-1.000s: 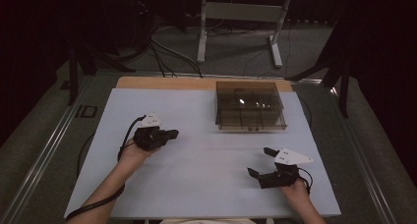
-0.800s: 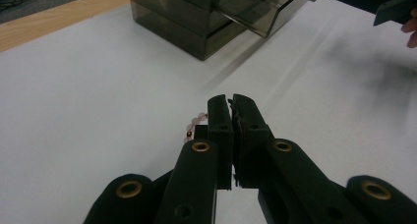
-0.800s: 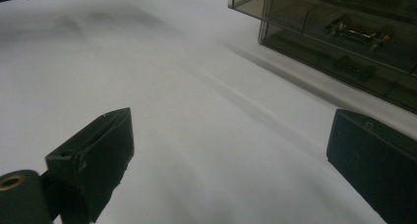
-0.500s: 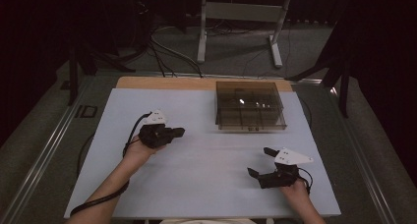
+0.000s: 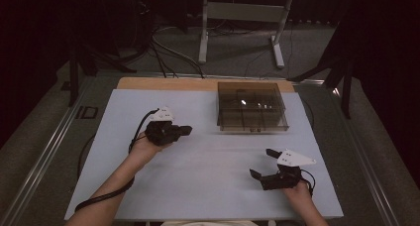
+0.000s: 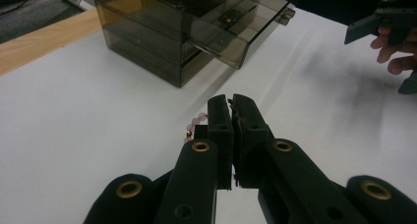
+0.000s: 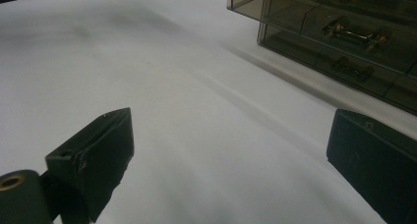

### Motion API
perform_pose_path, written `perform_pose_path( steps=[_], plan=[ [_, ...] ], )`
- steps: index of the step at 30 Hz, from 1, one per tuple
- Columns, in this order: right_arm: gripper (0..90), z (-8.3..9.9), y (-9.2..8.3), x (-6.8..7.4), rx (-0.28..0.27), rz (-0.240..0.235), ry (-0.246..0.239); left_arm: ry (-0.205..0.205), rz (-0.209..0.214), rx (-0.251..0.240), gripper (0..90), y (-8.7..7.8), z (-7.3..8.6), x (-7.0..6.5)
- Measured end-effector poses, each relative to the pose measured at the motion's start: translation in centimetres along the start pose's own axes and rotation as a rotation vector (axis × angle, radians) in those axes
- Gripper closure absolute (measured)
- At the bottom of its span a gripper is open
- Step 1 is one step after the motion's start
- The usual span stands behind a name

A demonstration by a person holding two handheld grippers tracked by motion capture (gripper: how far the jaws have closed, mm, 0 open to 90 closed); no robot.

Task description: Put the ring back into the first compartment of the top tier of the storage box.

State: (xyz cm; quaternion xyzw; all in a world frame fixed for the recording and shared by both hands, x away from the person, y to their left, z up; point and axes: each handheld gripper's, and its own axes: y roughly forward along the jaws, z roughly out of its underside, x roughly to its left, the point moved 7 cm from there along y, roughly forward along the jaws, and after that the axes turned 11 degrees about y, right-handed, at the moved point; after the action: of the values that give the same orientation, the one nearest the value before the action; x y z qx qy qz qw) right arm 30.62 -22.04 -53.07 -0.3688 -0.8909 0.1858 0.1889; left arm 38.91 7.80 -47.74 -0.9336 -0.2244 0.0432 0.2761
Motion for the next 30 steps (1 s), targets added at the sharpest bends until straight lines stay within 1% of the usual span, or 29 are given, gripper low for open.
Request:
perform_pose_path(
  steps=[7, 8, 16, 23, 27, 28, 30],
  plan=[
    [4.3, 0.0, -0.1, 0.0, -0.001, 0.0, -0.001, -0.005, 0.019, -0.014, 89.5, 0.6, -0.8, -0.2],
    [4.3, 0.0, -0.1, 0.0, -0.001, 0.0, -0.001, 0.002, 0.02, -0.012, 89.5, 0.7, -0.9, -0.2],
    [4.3, 0.0, -0.1, 0.0, -0.001, 0.0, -0.003, 0.001, 0.037, -0.03, 89.5, 1.4, -1.9, -0.5],
    [4.3, 0.0, -0.2, 0.0, -0.003, -0.002, 0.0, 0.013, 0.055, -0.035, 89.5, 2.2, -2.8, -0.7],
    [4.3, 0.0, -0.2, 0.0, -0.004, -0.003, 0.0, 0.005, 0.066, -0.044, 89.5, 2.6, -3.4, -0.7],
    [4.3, 0.0, -0.2, 0.0, -0.004, -0.003, 0.0, 0.013, 0.068, -0.042, 89.5, 2.7, -3.5, -0.7],
    [4.3, 0.0, -0.2, 0.0, -0.004, -0.003, 0.001, 0.013, 0.073, -0.043, 89.5, 2.9, -3.7, -0.7]
  ],
)
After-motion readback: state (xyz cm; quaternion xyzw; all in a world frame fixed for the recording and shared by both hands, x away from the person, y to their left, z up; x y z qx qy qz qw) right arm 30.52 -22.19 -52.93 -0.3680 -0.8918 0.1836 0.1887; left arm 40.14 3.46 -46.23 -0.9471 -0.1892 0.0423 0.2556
